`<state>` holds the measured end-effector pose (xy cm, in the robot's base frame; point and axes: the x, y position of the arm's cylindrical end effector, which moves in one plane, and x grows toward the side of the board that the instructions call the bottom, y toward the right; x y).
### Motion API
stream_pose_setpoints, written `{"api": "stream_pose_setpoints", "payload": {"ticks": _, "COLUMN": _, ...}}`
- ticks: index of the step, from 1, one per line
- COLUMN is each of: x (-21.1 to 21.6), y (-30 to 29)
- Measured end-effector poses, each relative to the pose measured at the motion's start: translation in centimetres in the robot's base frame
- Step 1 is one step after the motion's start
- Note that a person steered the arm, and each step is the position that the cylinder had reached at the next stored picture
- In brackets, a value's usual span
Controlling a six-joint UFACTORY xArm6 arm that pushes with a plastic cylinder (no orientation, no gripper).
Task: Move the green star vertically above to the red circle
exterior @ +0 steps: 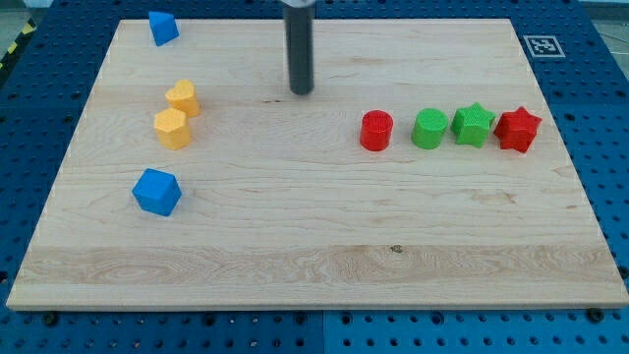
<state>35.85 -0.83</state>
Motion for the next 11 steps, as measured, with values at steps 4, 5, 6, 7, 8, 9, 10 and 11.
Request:
{"api": "stream_pose_setpoints", "payload": {"ticks": 4, "x": 11.8, "y": 19.6}}
{"api": "stream_pose_setpoints", "payload": {"ticks": 5, "x": 10.8, "y": 23.2}}
{"api": "stream_pose_setpoints", "payload": {"ticks": 6, "x": 9.1, "y": 21.8}}
{"api": "stream_pose_setpoints", "payload": {"ticks": 7, "x": 6.8, "y": 19.9}}
{"api": "stream_pose_setpoints", "payload": {"ticks": 8, "x": 3.9, "y": 19.2}}
{"api": "stream_pose_setpoints", "payload": {"ticks": 9, "x": 1.2, "y": 19.0}}
{"api": "stream_pose_setpoints", "payload": {"ticks": 10, "x": -2.3, "y": 17.5}}
{"api": "stream_pose_setpoints", "payload": {"ticks": 11, "x": -3.5, "y": 14.0}}
